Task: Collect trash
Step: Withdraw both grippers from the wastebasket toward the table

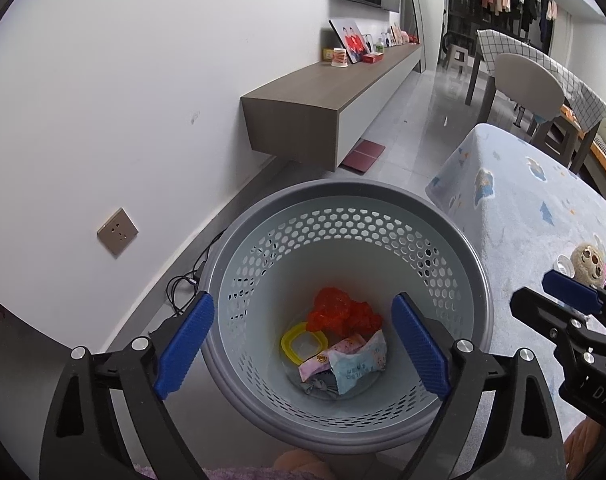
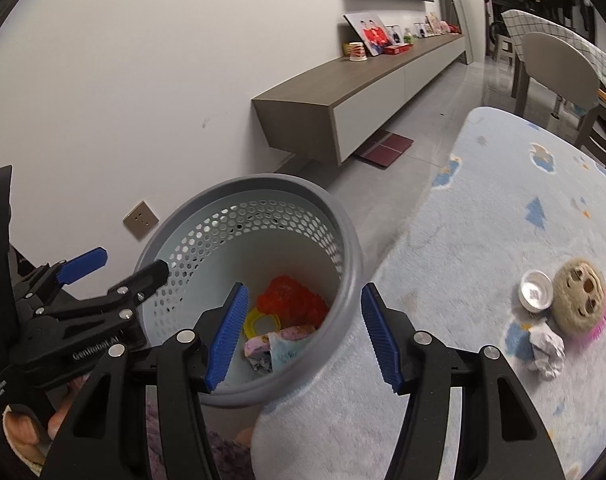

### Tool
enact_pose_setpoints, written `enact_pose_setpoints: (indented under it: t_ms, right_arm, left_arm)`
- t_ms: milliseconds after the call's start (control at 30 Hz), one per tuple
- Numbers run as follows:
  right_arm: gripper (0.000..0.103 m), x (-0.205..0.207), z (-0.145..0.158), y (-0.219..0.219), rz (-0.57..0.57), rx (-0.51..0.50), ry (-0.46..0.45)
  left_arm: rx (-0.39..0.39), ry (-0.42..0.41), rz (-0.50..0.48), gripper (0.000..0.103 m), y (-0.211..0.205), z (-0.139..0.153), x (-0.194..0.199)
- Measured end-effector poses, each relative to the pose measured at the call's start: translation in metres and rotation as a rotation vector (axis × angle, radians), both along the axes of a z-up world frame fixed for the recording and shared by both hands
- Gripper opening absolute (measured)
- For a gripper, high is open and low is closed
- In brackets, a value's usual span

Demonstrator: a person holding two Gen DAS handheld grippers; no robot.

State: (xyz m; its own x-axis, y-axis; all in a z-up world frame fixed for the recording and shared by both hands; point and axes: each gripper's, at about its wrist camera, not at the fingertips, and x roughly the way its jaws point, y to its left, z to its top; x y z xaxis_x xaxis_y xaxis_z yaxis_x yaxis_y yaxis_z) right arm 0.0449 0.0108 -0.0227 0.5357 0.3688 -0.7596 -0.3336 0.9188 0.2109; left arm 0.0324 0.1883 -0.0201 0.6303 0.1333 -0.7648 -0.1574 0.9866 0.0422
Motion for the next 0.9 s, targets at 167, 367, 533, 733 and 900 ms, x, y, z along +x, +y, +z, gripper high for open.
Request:
enact_pose_setpoints:
  t_ms: [167,367,533,733,900]
  right_arm:
    - [0.057,-0.019,0.005,-0.021,-0.071,-0.013,-0.013]
    - [0.057,-0.052,0.016,-0.056,-0.189,-0.027,-0.034]
    - [0.057,-0.087,0.03,-0.085,-0.301,-0.059,-0.058]
    - [0.059,-0.124,0.045,-0.113,-0.383,-0.065,-0.093]
    - [0.059,-0.144,0.049,-0.128,-0.413,-0.062,-0.11]
  left_arm:
    - [-0.008,-0.012,-0.015,0.091,-0.004,0.002,-0.004]
    - [-0.039,-0.028,-0.055,0.092,-0.011,0.007,-0.011]
    - [-0.081,-0.064,-0.078,0.092,-0.014,0.015,-0.022]
    - [-0.073,-0.11,-0.115,0.092,-0.027,0.027,-0.041]
    - [-0.057,-0.132,-0.133,0.092,-0.038,0.033,-0.056]
